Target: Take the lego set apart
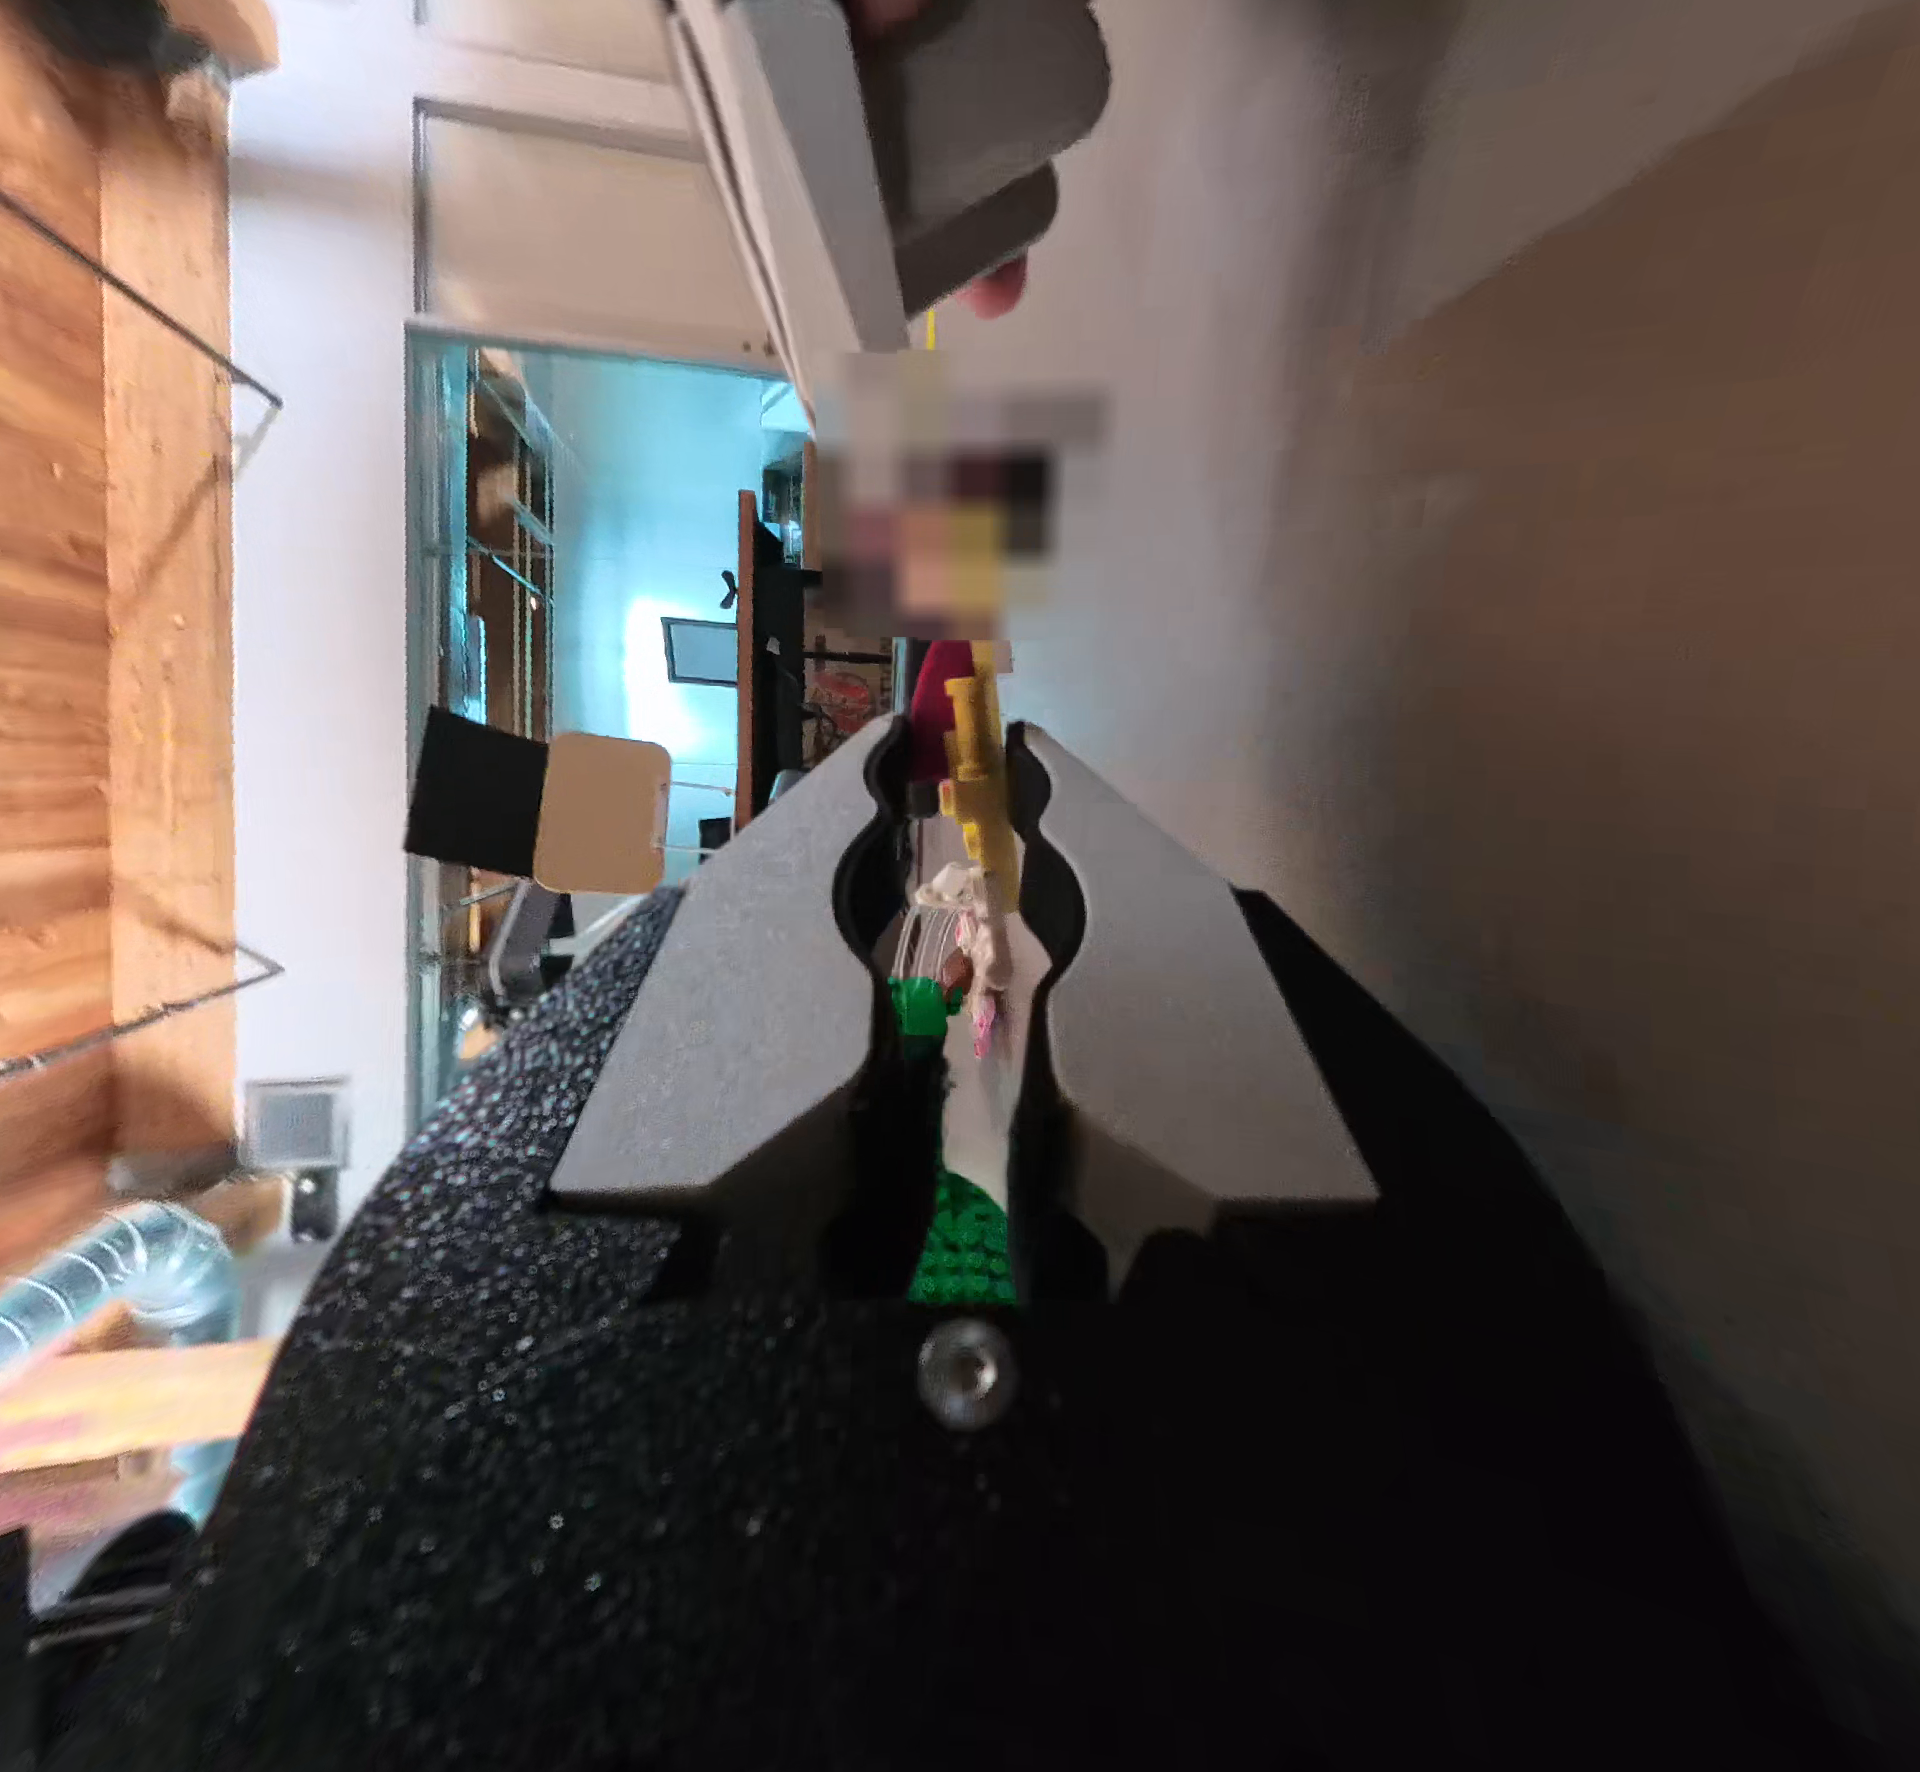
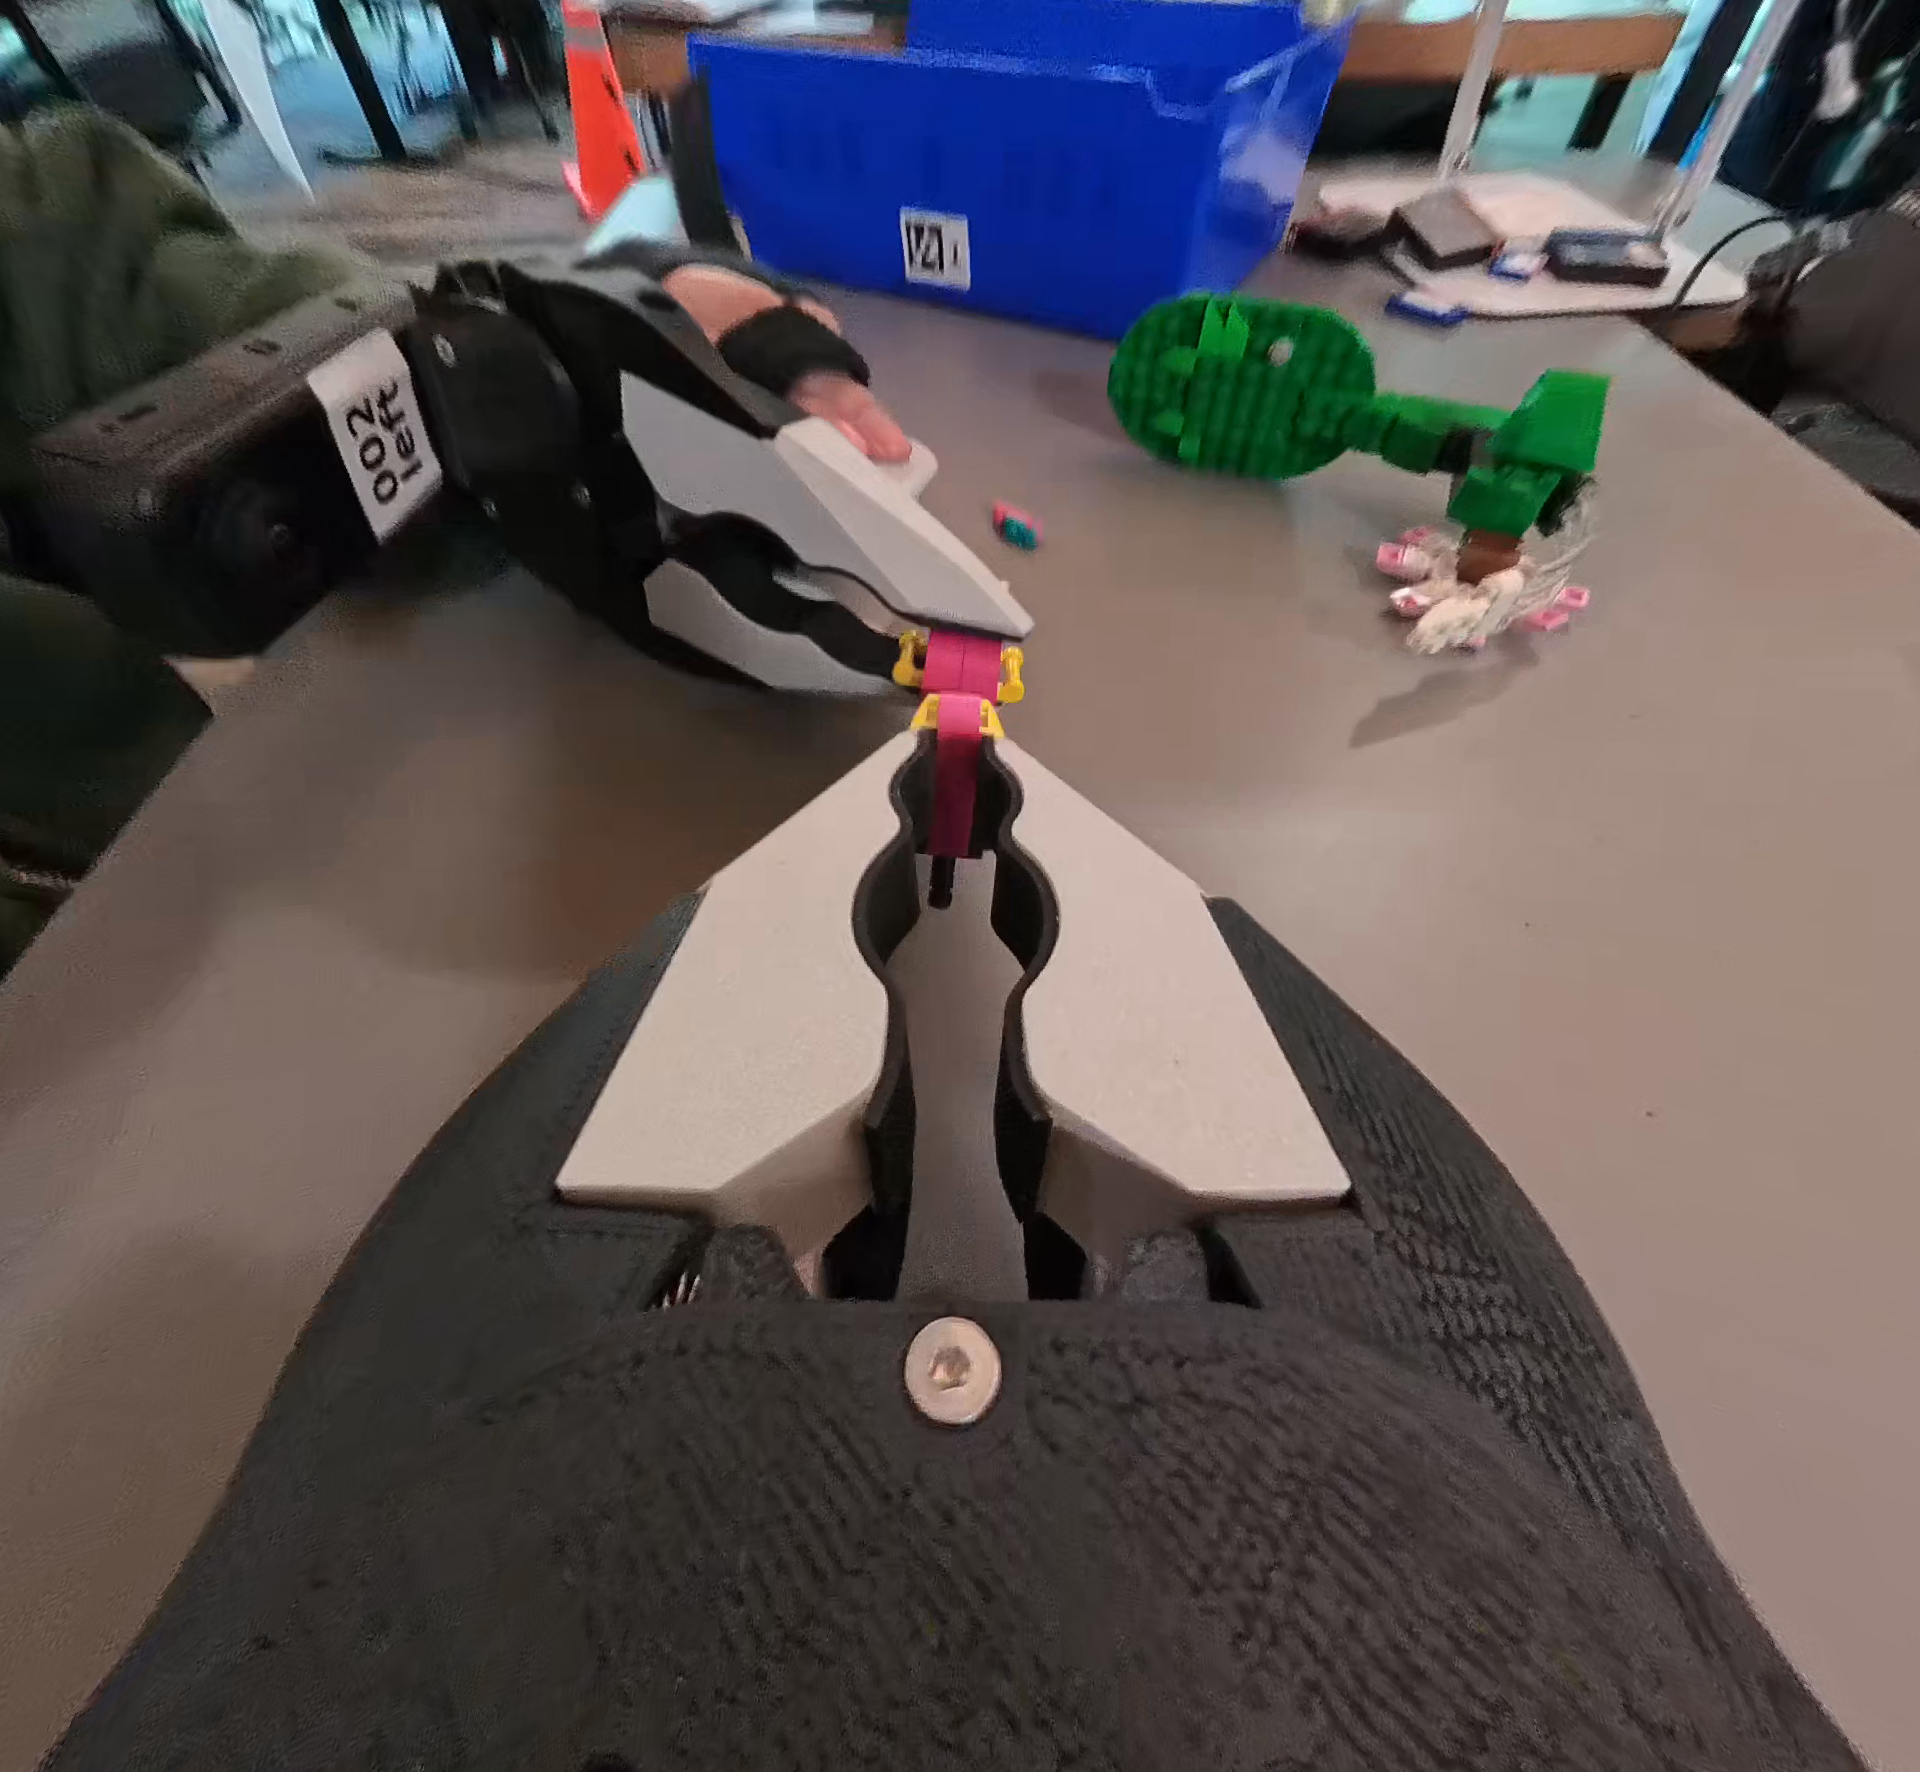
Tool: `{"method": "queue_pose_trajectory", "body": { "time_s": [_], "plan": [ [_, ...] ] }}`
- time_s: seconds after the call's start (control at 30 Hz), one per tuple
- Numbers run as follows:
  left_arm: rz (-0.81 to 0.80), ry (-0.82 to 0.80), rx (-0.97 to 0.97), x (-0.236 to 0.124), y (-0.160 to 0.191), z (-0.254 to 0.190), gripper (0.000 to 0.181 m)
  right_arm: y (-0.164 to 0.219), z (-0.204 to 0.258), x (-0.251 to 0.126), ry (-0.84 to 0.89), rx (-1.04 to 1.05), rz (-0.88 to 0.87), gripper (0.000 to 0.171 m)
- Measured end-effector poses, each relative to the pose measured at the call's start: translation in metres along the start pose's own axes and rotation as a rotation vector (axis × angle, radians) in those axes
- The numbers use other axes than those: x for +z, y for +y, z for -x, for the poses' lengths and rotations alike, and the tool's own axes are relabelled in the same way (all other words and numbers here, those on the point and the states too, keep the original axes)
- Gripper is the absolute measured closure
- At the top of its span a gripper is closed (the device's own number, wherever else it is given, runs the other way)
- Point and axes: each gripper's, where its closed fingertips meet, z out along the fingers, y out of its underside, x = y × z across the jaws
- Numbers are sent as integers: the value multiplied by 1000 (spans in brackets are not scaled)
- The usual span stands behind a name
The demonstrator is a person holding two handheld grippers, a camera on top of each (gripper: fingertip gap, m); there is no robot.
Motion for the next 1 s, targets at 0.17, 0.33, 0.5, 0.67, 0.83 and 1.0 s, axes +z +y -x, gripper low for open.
{"method": "queue_pose_trajectory", "body": {
  "time_s": [0.17, 0.33, 0.5, 0.67, 0.83, 1.0],
  "plan": [
    [45, 40, 137, -3, 10, -14, 166, -53, -29, -43, 88, 153, -371, 166],
    [128, 69, -33, 6, 25, -10, 166, -35, -42, -42, 69, 284, -351, 166],
    [125, 253, -420, 8, 28, -22, 154, -29, -38, -33, 33, 295, -338, 166],
    [-189, 343, -1045, -2, -2, 15, 127, -40, -31, -36, -35, 303, -434, 166],
    [-527, 422, -1368, -18, -37, 52, 140, -47, -11, -31, -116, 219, -449, 166],
    [-510, 316, -1208, -17, -44, 55, 156, -46, -6, -24, -75, 141, -409, 166]
  ]
}}
